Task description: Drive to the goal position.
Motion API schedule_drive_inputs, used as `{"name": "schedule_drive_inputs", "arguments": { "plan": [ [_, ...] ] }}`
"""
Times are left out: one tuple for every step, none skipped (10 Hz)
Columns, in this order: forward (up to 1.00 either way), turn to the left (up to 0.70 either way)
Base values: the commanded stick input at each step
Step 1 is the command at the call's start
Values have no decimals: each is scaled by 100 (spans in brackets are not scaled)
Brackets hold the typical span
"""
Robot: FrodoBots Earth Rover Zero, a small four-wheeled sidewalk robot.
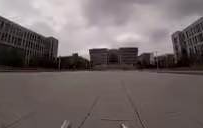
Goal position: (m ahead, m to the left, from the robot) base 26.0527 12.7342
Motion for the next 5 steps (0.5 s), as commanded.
{"name": "schedule_drive_inputs", "arguments": {
  "plan": [
    [100,-8],
    [100,-6],
    [100,-14],
    [100,-4],
    [100,-6]
  ]
}}
